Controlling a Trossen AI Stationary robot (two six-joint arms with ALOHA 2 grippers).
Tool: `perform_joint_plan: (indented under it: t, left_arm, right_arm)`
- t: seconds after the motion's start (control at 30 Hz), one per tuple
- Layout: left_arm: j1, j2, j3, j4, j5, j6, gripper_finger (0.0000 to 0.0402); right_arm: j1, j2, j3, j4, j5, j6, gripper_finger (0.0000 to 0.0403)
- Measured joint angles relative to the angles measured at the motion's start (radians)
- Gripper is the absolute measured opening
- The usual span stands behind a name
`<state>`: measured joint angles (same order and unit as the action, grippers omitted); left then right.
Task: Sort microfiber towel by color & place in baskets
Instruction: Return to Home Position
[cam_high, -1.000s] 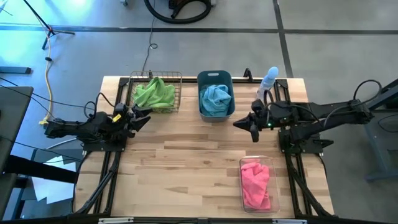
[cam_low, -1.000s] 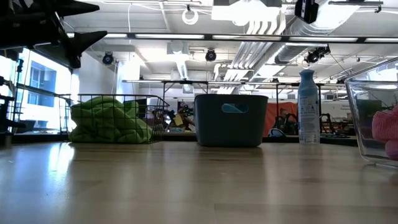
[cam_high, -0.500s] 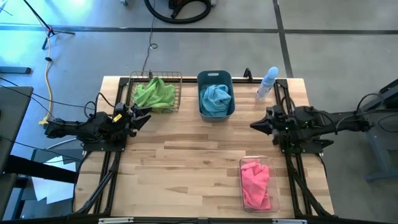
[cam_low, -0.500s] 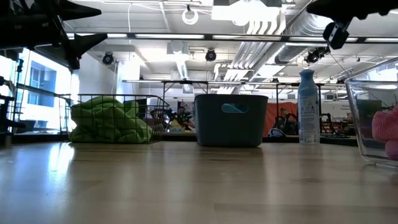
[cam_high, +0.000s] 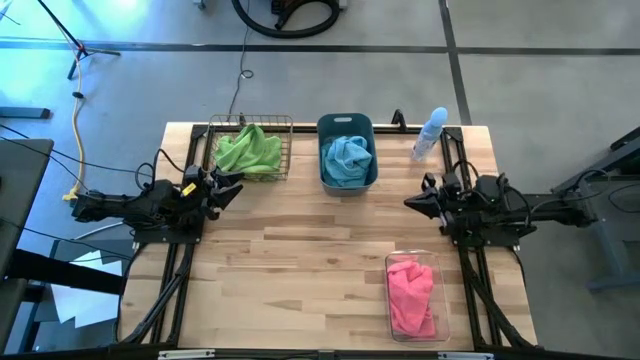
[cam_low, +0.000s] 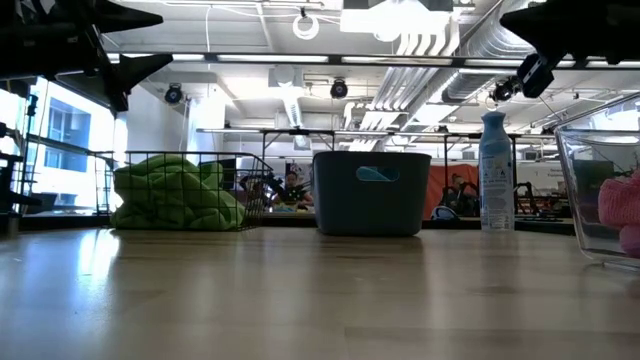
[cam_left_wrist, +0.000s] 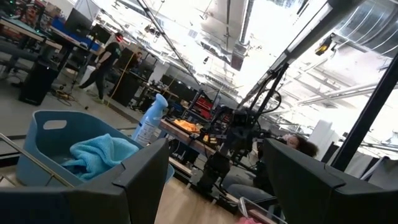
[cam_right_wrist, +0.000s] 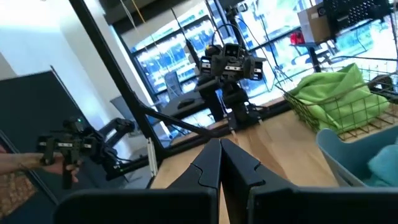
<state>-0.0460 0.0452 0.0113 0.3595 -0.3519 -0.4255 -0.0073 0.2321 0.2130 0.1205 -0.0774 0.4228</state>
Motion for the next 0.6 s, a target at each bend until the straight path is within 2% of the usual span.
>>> perform_joint_plan:
  t: [0.27, 0.6]
  left_arm:
    - [0.0, 0.0, 0.0, 0.0, 0.0, 0.0, 0.025]
    - [0.0, 0.0, 0.0, 0.0, 0.0, 0.0, 0.025]
  right_arm:
    - [0.023, -0.005, -0.098, 0.138, -0.007, 0.022, 0.0]
    - [0.048, -0.068, -0.168, 0.159, 0.017, -0.02, 0.0]
